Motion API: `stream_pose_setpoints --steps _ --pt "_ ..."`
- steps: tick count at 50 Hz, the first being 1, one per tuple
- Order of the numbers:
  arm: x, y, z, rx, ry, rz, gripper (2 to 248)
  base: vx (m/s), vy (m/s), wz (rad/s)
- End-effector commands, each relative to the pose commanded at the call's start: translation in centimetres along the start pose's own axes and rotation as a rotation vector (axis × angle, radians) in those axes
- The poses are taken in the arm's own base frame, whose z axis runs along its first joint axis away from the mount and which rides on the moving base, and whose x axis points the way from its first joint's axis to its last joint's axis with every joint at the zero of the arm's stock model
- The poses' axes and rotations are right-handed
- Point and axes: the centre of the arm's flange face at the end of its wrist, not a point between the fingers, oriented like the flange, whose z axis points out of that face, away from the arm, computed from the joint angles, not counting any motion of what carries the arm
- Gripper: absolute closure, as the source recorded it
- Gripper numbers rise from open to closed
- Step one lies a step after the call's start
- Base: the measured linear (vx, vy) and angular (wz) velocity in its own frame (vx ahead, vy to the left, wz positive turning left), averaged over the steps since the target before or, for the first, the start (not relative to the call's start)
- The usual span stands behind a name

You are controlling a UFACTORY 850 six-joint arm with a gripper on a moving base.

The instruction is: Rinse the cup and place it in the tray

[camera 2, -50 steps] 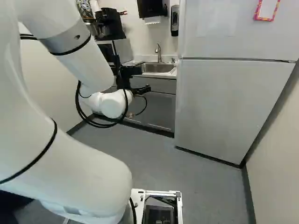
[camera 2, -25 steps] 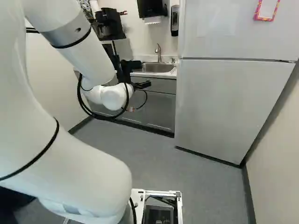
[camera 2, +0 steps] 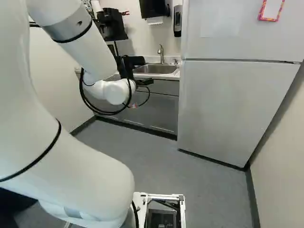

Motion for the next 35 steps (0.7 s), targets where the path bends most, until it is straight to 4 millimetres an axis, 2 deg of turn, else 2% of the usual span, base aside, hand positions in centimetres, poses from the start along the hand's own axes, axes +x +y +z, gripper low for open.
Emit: stream_pose_setpoints --steps 35 --pt "3.3 0.0 1.2 0.000 0.003 0.000 3 0.000 0.000 0.000"
